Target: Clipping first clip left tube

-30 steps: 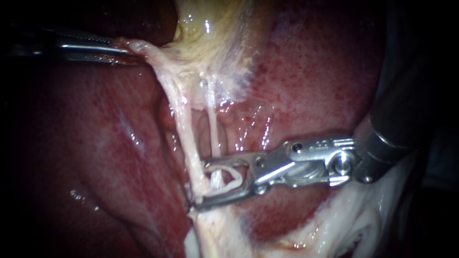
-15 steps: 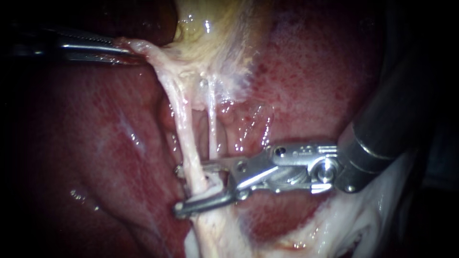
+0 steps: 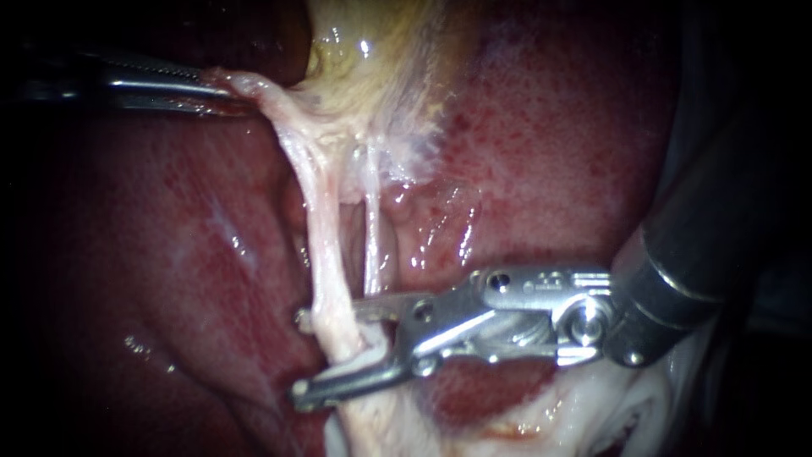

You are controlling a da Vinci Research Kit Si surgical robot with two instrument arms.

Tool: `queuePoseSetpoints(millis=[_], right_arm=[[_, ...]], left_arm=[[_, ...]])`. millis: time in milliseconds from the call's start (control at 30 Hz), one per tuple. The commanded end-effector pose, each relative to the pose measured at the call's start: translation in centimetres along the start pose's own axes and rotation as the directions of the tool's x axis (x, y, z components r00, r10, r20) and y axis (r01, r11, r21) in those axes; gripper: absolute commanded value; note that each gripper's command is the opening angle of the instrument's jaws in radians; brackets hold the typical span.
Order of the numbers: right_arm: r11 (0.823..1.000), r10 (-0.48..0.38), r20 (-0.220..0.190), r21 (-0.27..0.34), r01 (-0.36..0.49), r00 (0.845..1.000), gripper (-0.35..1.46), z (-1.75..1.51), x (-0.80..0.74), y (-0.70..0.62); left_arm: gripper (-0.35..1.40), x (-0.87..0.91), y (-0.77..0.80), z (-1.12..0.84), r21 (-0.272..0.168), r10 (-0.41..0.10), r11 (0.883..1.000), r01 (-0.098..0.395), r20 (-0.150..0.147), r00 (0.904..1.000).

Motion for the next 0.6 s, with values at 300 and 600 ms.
queuePoseSetpoints(millis=[300,600], right_arm=[[1.000,0.022,0.001,0.002,-0.022,1.000,0.26,-0.11,-0.06,0.04],[0.992,0.092,0.032,0.080,-0.095,0.995,-0.25,-0.15,-0.08,0.03]], left_arm=[[-0.35,0.00,0.00,0.00,-0.001,0.000,1.000,0.000,0.000,1.0000],[-0.35,0.00,0.00,0.00,0.000,0.000,1.000,0.000,0.000,1.0000]])
